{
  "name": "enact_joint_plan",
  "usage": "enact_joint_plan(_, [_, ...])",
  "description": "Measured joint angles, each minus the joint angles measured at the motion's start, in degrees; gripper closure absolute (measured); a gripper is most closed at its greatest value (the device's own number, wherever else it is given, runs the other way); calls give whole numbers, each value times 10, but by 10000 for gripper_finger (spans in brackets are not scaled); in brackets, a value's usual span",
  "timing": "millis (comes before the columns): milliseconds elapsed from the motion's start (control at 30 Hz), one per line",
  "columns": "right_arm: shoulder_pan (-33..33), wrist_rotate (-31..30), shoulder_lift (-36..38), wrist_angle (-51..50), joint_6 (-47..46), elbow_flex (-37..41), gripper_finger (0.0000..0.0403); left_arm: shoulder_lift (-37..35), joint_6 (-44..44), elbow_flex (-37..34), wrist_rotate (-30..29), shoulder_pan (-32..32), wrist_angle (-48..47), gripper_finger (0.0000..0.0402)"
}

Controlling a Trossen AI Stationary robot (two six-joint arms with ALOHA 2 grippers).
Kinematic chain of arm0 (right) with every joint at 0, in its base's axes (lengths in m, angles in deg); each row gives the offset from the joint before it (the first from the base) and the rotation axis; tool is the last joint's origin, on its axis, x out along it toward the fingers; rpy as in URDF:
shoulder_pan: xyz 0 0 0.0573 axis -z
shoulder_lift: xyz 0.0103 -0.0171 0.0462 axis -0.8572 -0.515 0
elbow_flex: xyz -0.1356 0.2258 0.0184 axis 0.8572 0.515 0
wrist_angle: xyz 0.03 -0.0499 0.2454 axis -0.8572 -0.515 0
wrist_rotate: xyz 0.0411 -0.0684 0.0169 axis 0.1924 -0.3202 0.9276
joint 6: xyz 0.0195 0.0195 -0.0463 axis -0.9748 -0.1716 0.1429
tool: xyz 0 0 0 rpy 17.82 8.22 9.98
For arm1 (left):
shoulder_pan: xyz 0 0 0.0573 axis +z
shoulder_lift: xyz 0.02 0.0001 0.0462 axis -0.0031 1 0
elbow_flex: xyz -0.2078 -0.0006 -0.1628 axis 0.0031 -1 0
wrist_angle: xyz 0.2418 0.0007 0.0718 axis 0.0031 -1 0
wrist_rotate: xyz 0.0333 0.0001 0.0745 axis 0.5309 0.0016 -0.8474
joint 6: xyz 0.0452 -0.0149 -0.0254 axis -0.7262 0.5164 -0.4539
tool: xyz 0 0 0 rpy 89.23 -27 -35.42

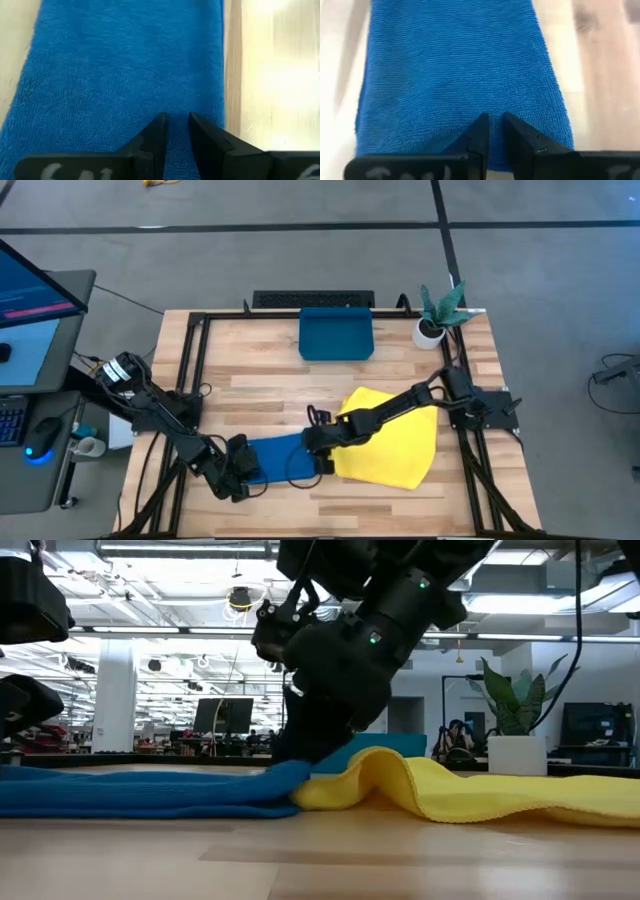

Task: Roll microfiber towels into tight, uniform cylinder then place into a basket
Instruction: Roll the blue microfiber cloth

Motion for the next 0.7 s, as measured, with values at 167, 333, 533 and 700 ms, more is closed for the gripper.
enact_joint_plan(167, [20, 2, 0, -7, 55, 0, 321, 0, -5, 3, 4, 0, -3, 327])
enact_joint_plan(333, [26, 3, 17, -40, 69, 2, 321, 1, -15, 4, 8, 0, 8, 327])
enact_joint_plan(533, [13, -1, 56, -43, 75, 1, 321, 1, -15, 4, -22, 0, 7, 327])
enact_joint_plan(700, [-17, 21, 59, -16, 69, 2, 321, 1, -13, 4, -73, 0, 7, 327])
